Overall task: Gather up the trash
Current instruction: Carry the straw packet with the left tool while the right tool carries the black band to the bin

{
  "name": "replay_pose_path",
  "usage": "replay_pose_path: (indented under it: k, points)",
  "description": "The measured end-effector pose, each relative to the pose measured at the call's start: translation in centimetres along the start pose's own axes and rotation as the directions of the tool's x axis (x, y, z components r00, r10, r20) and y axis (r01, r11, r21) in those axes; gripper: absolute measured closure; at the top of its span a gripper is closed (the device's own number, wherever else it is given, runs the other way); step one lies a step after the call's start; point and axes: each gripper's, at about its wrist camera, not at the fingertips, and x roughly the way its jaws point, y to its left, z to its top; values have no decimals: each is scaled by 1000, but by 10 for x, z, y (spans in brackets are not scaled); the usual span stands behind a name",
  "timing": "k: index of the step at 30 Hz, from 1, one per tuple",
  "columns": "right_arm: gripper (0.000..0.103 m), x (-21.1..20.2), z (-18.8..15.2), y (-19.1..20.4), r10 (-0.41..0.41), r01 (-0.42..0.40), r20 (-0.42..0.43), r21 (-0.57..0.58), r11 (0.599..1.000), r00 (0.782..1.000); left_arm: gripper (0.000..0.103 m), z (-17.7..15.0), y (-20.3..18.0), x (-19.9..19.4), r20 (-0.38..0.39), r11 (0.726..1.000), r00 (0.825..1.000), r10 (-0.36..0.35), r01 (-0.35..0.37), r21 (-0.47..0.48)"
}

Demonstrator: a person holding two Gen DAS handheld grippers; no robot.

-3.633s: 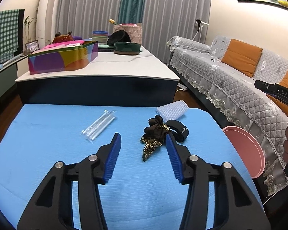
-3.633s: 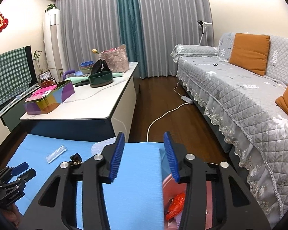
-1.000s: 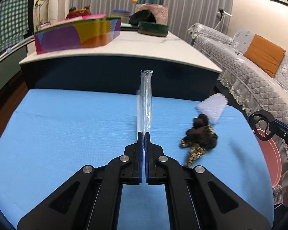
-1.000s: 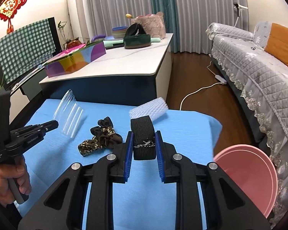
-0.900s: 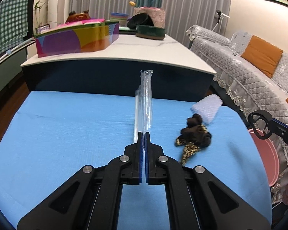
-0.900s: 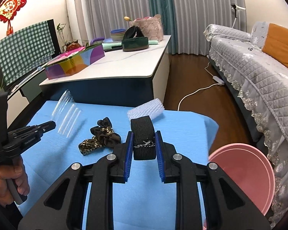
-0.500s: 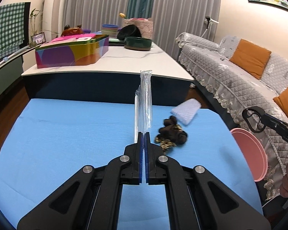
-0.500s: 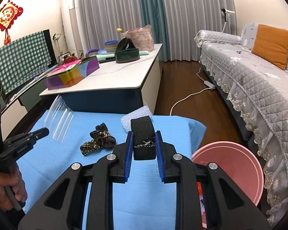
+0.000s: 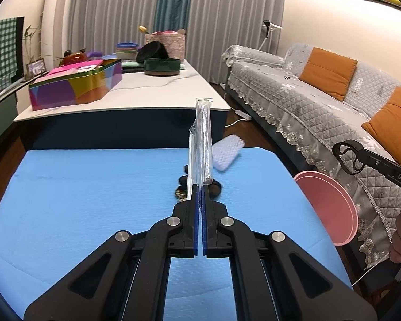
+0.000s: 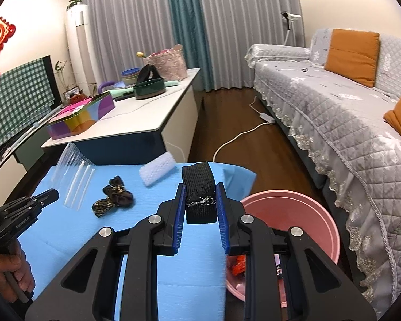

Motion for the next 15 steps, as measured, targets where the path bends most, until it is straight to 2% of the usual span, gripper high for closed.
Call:
replay_pose_path:
  k: [15]
  points:
    - [80, -7, -1, -26, -40, 40, 9, 33, 999, 999, 102, -3, -27, 7, -6, 998, 999, -48, 48, 30]
